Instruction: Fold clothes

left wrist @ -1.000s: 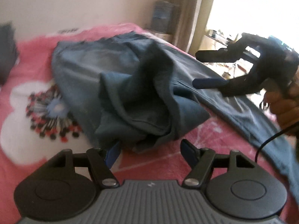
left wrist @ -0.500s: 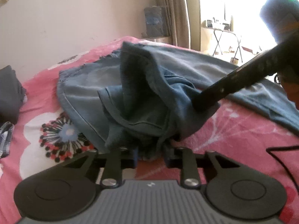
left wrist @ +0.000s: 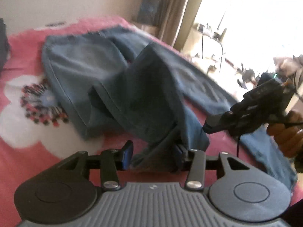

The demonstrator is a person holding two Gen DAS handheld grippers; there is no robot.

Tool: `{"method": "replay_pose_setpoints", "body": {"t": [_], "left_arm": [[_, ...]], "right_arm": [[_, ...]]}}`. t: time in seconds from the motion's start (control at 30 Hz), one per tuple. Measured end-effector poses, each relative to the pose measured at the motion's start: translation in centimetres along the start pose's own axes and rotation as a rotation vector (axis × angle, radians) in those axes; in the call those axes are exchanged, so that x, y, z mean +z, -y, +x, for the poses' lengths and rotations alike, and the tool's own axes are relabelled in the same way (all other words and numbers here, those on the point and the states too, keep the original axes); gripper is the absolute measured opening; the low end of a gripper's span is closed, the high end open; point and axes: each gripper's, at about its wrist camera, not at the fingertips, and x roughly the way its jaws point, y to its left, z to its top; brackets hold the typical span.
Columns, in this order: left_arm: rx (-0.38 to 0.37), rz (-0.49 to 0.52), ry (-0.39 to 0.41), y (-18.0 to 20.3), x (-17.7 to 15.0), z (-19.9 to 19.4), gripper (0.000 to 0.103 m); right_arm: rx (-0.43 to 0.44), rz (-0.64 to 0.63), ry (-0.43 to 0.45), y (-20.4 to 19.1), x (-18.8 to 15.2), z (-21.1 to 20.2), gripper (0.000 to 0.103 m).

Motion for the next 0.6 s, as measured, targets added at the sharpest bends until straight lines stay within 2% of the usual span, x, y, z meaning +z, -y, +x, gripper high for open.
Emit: {"method": "replay_pose_setpoints", "body": {"t": [0.07, 0.13, 0.2, 0.23, 0.33, 0.4, 0.5, 0.57, 0.6], "left_arm": [[-0.001, 0.011, -0.012, 0.3, -0.1, 0.9, 0.048], [0.009, 0.027, -0.013, 0.8, -0.3, 1.2, 0.055], [0.019, 0.043, -0.014, 1.2, -0.4, 1.4, 0.057], [0.024, 0.051, -0.015, 1.4, -0.5, 1.6, 0.059], [0.038, 0.075, -0.016, 2.1, -0.7, 2.0, 0.062], [0.047, 0.088, -0.018, 2.5, -0.9, 2.2, 0.062], [0.05, 0.083, -0.032, 3.1, -1.3, 2.1, 0.063], [0.05, 0.068, -0.036, 3.4, -1.7, 1.7, 0.063], [0.045, 0.057, -0.039, 3.6, -1.9, 1.5, 0.061]], "right_arm": [[-0.064, -0.066, 0.02, -0.4, -0.5, -0.3, 0.007], [-0.096, -0.132, 0.045, -1.3, -0.8, -0.7, 0.014], [-0.12, -0.2, 0.073, -2.6, -1.1, -1.1, 0.047], [-0.125, -0.235, 0.088, -3.3, -1.0, -1.2, 0.051], [-0.166, -0.368, 0.109, -6.1, -1.4, -1.2, 0.055], [-0.23, -0.472, 0.102, -8.0, -1.9, 0.0, 0.06], [-0.347, -0.645, 0.039, -10.2, -2.7, 2.8, 0.066], [-0.442, -0.767, 0.025, -11.1, -3.9, 4.7, 0.065], [-0.488, -0.815, 0.029, -11.2, -4.3, 5.4, 0.061]]}}
